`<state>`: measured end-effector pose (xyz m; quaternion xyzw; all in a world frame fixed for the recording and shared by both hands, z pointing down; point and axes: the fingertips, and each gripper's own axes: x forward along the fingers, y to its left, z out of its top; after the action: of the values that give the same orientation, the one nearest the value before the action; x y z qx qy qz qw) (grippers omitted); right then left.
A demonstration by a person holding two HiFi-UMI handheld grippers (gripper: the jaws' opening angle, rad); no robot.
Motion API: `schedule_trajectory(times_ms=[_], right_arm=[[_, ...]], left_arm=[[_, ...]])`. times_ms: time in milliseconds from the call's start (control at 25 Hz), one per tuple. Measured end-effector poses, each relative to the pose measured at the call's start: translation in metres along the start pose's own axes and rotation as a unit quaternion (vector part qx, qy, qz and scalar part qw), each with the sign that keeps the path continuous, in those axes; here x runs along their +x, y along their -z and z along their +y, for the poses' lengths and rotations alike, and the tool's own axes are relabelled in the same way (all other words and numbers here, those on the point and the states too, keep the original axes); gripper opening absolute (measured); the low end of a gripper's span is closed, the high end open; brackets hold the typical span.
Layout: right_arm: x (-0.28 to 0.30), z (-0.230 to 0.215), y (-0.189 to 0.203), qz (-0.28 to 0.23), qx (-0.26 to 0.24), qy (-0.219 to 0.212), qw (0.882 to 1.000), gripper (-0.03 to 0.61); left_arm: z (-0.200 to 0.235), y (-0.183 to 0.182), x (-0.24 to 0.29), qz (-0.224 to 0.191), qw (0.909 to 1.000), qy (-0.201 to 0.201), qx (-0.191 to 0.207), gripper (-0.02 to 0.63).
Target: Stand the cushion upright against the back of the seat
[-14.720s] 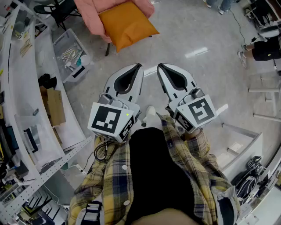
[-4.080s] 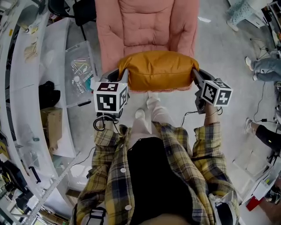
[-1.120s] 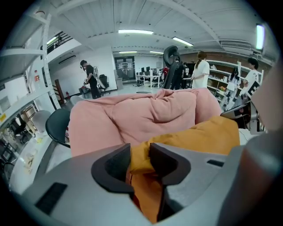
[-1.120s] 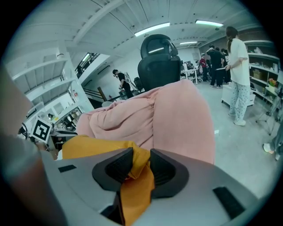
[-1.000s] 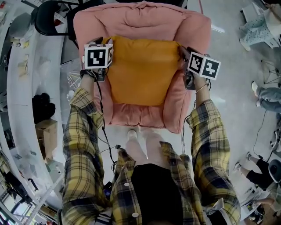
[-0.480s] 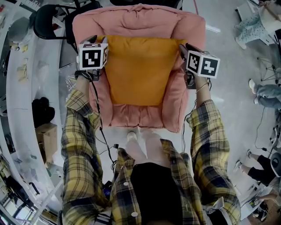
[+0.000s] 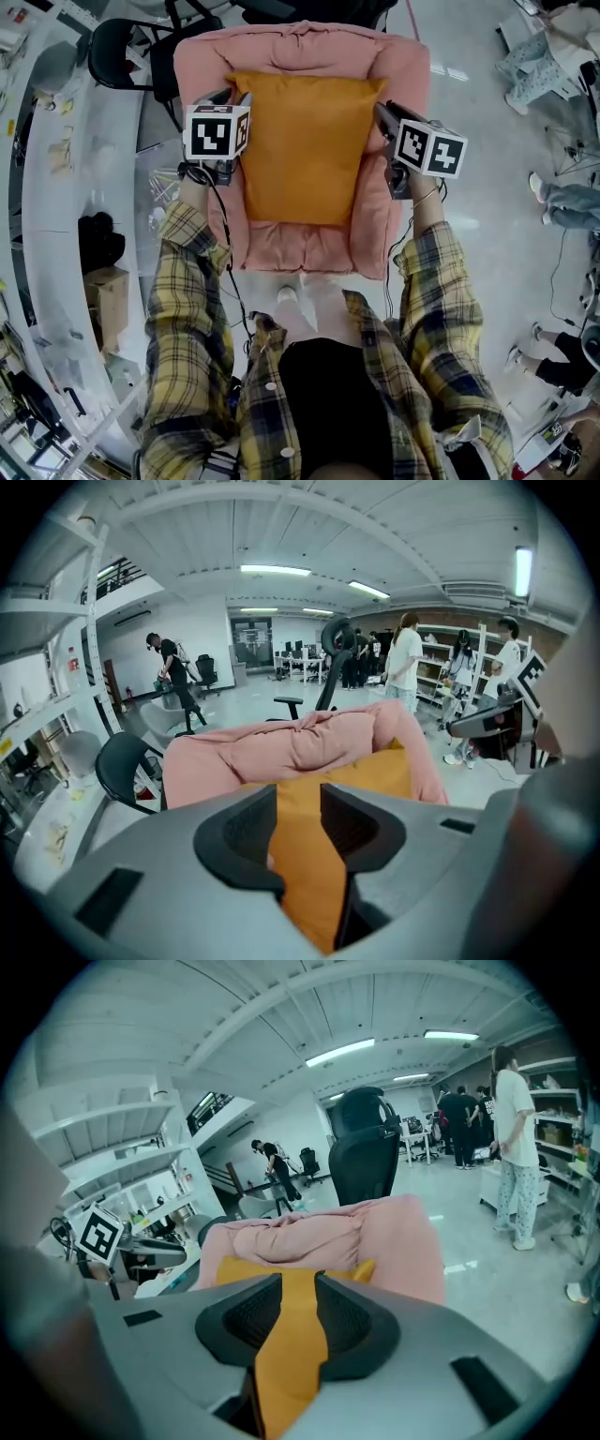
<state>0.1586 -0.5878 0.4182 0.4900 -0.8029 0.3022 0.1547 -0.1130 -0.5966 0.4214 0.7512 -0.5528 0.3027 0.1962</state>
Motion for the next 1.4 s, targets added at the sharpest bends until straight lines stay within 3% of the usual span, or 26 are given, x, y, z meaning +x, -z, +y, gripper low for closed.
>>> schedule_trajectory(times_ms=[200, 400, 760, 1120, 1400], right_arm=[[-0.045, 0.046, 0.001, -0.046, -0.006, -0.050, 0.998, 0.120], [-0.109, 0.108, 0.002, -0.107, -0.047, -0.085, 0.989, 0.062], [-0.224, 0.228, 0.029, -0.175, -0.060, -0.202, 0.962, 0.040], [-0.304, 0.304, 0.099, -0.185, -0.066, -0.229, 0.953, 0.021], [-0.347, 0.337, 0.127, -0.198, -0.113, -0.212, 0.950, 0.019]], left_arm=[[-0.047, 0.004, -0.050, -0.027, 0.9978, 0.056, -0.022, 0.142], [-0.101, 0.015, -0.122, -0.086, 0.9907, 0.097, -0.042, 0.080], [-0.157, 0.062, -0.254, -0.159, 0.9631, 0.173, -0.130, 0.031], [-0.178, 0.122, -0.357, -0.172, 0.9655, 0.172, -0.094, 0.005], [-0.189, 0.138, -0.412, -0.211, 0.9538, 0.196, -0.084, 0.003]])
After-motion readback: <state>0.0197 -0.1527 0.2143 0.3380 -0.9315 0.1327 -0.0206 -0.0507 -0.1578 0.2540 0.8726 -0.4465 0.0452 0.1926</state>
